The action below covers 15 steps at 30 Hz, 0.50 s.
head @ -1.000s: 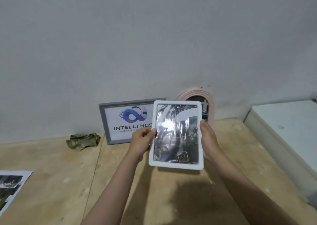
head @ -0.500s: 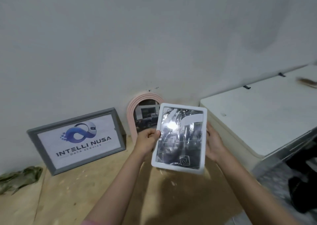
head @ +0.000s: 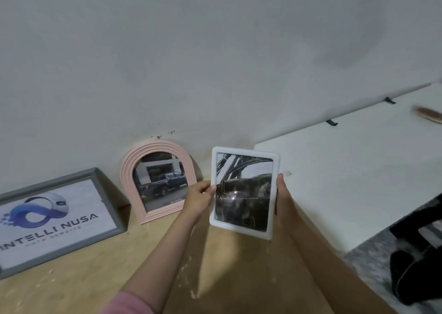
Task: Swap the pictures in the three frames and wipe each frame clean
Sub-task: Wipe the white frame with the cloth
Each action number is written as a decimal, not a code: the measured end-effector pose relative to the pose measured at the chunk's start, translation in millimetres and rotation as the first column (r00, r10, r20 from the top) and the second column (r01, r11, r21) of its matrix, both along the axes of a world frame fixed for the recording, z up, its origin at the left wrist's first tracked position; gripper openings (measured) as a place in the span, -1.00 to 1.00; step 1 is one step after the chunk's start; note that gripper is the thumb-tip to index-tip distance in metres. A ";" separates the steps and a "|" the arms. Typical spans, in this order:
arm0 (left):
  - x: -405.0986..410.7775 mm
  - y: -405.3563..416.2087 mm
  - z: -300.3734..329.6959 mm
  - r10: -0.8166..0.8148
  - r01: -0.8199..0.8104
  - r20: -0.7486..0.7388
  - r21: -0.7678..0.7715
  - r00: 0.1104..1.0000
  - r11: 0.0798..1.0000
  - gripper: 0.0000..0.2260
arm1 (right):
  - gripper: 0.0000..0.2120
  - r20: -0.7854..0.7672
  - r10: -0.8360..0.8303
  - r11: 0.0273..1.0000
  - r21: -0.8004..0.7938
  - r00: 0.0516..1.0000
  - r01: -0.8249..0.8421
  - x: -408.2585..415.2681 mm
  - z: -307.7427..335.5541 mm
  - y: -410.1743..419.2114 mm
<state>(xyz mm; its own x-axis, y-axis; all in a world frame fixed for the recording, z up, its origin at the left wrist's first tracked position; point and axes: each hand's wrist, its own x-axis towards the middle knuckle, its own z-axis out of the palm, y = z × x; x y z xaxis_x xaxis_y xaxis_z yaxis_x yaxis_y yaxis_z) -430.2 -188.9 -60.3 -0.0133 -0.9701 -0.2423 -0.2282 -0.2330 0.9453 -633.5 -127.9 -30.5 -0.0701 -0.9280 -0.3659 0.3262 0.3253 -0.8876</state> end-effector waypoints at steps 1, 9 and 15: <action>-2.3 -3.4 -4.1 0.012 -0.012 0.008 -0.002 1.000 1.000 -0.83 | -0.44 -0.042 0.005 1.000 -0.005 0.999 -0.005 -3.8 -3.9 -3.0; -11.8 -10.9 -24.5 0.079 -0.081 0.055 0.027 0.995 0.996 -0.81 | -0.46 -0.014 -0.059 0.996 -0.070 0.998 0.058 -1.6 -20.4 -9.1; -10.1 -7.9 -32.2 0.069 -0.072 0.097 0.019 0.993 0.997 -0.80 | -0.48 0.072 -0.058 0.996 -0.071 0.996 0.063 1.2 -33.6 -1.3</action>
<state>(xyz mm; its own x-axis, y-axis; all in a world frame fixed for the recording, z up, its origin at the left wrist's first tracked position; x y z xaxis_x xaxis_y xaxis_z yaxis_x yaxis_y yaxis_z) -440.2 -196.9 -92.5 0.0793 -0.9620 -0.2611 -0.3001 -0.2728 0.9141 -632.3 -129.2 -64.1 -0.1033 -0.9472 -0.3034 0.4057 0.2384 -0.8824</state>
